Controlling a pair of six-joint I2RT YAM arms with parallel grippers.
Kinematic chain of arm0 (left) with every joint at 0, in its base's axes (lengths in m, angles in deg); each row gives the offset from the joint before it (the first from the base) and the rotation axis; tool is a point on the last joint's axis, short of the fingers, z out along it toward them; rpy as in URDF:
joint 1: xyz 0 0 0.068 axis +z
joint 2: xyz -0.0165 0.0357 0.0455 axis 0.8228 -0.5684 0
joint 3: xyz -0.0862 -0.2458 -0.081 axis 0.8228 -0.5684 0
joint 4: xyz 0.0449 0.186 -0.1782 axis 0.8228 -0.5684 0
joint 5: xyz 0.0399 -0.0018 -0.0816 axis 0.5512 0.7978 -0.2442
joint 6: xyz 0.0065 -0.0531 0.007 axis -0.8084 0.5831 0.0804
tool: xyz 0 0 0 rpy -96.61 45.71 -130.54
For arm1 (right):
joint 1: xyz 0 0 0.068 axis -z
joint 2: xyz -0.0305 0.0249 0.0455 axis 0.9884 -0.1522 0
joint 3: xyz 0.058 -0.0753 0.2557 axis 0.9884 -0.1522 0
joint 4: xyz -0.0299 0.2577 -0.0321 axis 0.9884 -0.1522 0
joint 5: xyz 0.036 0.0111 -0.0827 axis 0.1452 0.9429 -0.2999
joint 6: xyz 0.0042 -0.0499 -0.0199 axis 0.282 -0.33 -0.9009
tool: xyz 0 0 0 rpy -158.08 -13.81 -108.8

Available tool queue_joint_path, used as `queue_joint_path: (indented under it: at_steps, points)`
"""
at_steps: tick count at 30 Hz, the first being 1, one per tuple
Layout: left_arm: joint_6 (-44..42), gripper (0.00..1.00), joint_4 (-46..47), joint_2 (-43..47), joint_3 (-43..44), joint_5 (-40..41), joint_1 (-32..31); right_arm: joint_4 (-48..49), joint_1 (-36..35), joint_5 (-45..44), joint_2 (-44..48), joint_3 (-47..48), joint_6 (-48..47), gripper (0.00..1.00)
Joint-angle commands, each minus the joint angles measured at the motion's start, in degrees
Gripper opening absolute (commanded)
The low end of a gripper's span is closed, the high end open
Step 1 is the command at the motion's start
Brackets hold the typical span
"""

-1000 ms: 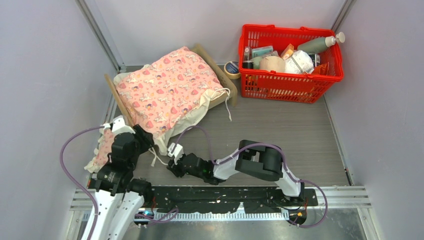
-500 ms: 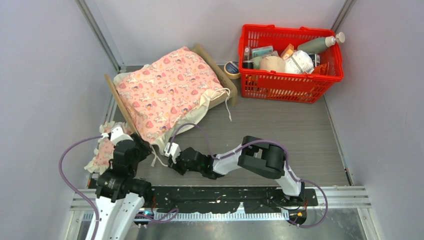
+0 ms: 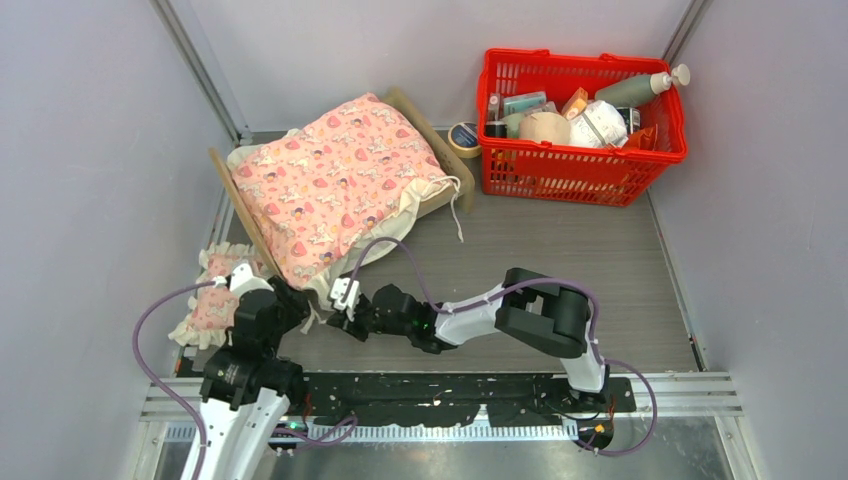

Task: Set up the pet bed
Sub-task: Tie the ropes to the bed frame.

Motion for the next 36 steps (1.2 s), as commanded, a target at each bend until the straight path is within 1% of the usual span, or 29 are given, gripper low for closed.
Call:
queue_joint_path:
  at_steps: [1,3,4,6,7,9,10,13,17,19,21,27,28,36]
  points:
    - [1.59,0.45,3.19,3.49,-0.97,2.16,0.22,4.76,2.25,2.93,3.08,1.79,-0.19,0.05]
    - [-3.06,0.46,6.88,5.54,-2.55,-0.33,0.22,4.68,3.10,4.27,3.10,2.74,0.69,0.05]
    - [-4.24,0.46,8.27,6.81,-3.12,-0.04,0.22,4.64,3.41,4.85,2.89,3.04,0.89,0.05]
    - [-5.22,0.45,9.36,9.08,-3.82,3.58,0.22,4.69,3.66,5.60,2.12,4.04,1.72,0.05]
    - [-5.82,0.43,9.16,10.07,-3.77,6.05,0.22,4.84,3.77,5.89,1.84,4.67,2.22,0.05]
    - [-2.93,0.37,6.47,10.35,-3.23,11.24,0.22,5.56,3.84,6.55,0.55,5.65,3.19,0.05]
    - [-2.25,0.36,5.90,9.89,-2.96,12.05,0.22,5.83,3.82,6.68,0.18,5.98,4.19,0.05]
    - [-2.08,0.38,3.87,5.51,-1.35,10.69,0.22,6.20,3.80,5.51,-1.74,8.48,6.65,0.05]
    - [-0.35,0.37,-1.95,-2.55,4.09,11.82,0.22,6.00,3.55,3.32,-4.64,11.75,9.92,0.05]
    - [1.17,0.36,-3.61,-4.85,5.72,12.99,0.22,6.07,3.51,2.26,-6.18,12.96,11.02,0.05]
    - [3.27,0.34,-4.12,-5.12,6.03,13.56,0.22,6.05,3.46,0.77,-7.46,13.87,11.71,0.05]
    - [4.71,0.34,-2.72,-3.03,4.48,13.97,0.31,6.67,3.46,-4.87,-9.29,14.42,12.91,0.05]
    - [4.91,0.34,-2.82,-3.23,4.21,14.18,0.31,6.81,3.45,-6.97,-9.61,14.65,12.93,0.05]
    - [5.44,0.35,-2.69,-5.18,4.53,13.40,1.25,6.63,3.54,-7.71,-13.53,19.38,13.58,0.05]
